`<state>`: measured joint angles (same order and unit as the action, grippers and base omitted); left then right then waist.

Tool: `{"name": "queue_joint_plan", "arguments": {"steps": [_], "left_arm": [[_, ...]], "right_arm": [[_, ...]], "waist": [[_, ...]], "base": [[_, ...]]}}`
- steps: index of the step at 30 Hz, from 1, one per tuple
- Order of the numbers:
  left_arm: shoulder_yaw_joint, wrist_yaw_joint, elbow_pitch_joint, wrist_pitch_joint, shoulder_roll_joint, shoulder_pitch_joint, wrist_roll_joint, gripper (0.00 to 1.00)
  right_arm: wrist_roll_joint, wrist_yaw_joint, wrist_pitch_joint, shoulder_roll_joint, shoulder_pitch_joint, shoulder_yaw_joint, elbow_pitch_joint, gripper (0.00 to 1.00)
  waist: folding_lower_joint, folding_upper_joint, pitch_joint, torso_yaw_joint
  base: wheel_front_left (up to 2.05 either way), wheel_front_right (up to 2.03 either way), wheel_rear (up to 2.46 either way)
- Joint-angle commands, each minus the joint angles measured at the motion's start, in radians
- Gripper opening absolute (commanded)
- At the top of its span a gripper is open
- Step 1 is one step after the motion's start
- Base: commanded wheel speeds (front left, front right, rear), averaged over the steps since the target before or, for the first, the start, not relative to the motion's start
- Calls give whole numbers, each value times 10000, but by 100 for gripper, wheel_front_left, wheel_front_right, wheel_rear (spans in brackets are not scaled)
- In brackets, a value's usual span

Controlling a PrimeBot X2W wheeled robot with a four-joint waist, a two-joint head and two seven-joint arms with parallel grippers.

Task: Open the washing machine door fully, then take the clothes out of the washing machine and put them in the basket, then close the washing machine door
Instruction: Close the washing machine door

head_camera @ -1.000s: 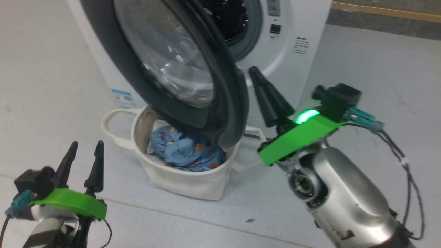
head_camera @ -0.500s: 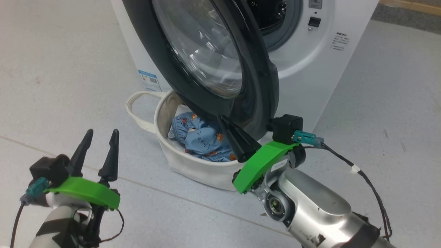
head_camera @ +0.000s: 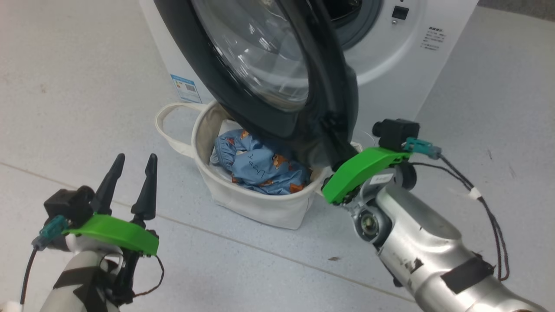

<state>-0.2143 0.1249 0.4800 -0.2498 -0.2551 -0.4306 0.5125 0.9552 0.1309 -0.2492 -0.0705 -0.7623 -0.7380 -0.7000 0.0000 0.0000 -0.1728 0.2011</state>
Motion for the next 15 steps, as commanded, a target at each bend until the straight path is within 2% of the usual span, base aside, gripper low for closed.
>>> {"name": "queue_joint_plan", "arguments": {"steps": [1,7,15], "left_arm": [[286,57,-335,-120,-230,-451,-54,100],[175,57,-384,-120,-119,-554,-49,100],[30,57,-422,-120,-26,-851,-17,100]], "right_arm": [[-296,-2,-123,201,-411,558,119,0],[-1189,-2,-124,202,-935,1993,-239,0],[-2202,-2,-125,202,-1988,3143,-823,0]], "waist": [[0,0,-121,-45],[0,0,-417,-137],[0,0,-1037,-222]], "base": [[0,0,0],[0,0,0],[0,0,0]]}}
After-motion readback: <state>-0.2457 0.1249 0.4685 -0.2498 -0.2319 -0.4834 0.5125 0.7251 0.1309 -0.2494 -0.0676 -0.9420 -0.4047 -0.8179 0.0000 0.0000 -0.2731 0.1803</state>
